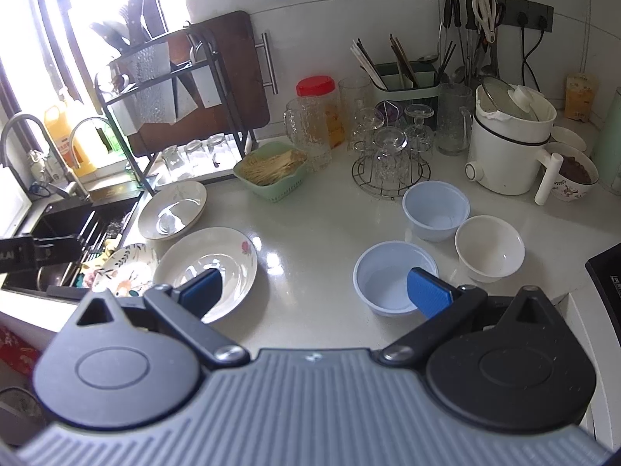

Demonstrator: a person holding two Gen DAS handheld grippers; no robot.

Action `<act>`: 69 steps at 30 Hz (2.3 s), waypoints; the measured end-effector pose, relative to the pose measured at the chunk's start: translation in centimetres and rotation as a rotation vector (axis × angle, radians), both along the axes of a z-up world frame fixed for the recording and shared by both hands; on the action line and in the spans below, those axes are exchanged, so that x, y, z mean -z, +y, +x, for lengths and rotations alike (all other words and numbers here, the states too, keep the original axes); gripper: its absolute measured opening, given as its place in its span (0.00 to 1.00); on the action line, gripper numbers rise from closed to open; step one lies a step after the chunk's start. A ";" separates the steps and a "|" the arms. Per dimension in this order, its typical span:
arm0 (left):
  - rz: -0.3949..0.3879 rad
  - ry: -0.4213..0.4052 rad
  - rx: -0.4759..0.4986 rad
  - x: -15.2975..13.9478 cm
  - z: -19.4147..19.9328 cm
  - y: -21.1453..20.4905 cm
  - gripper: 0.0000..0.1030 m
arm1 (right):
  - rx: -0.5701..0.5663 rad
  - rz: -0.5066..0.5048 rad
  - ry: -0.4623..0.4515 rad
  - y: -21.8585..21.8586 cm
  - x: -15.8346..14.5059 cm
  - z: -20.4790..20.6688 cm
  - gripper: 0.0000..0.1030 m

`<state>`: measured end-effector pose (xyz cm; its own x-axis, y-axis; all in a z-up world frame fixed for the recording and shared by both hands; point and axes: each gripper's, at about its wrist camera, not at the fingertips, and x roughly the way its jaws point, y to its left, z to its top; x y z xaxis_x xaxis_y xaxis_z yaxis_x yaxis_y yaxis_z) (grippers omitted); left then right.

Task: Organize plates and bowls
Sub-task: 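Move both grippers together toward the floral rabbit-pattern plate, then close both grippers on the rim of the floral rabbit-pattern plate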

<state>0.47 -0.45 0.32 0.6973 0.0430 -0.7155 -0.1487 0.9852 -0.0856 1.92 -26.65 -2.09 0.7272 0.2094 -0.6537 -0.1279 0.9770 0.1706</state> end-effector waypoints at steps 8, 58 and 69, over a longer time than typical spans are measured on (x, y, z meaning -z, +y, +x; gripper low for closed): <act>0.021 0.023 -0.003 0.1 -0.4 -1.5 0.97 | -0.037 0.012 0.006 -1.5 -0.1 -0.3 1.00; -0.182 0.183 0.307 18.4 16.6 33.2 0.96 | -0.120 0.125 0.127 30.3 9.6 8.6 0.74; -0.235 0.297 0.357 24.2 19.6 36.0 0.86 | 0.023 0.172 0.372 31.6 15.9 10.2 0.37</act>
<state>20.08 35.58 -23.83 0.4050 -0.3459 -0.8463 0.1415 0.9382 -0.3158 12.09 4.99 -18.02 0.4534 0.3246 -0.8301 -0.0047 0.9322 0.3620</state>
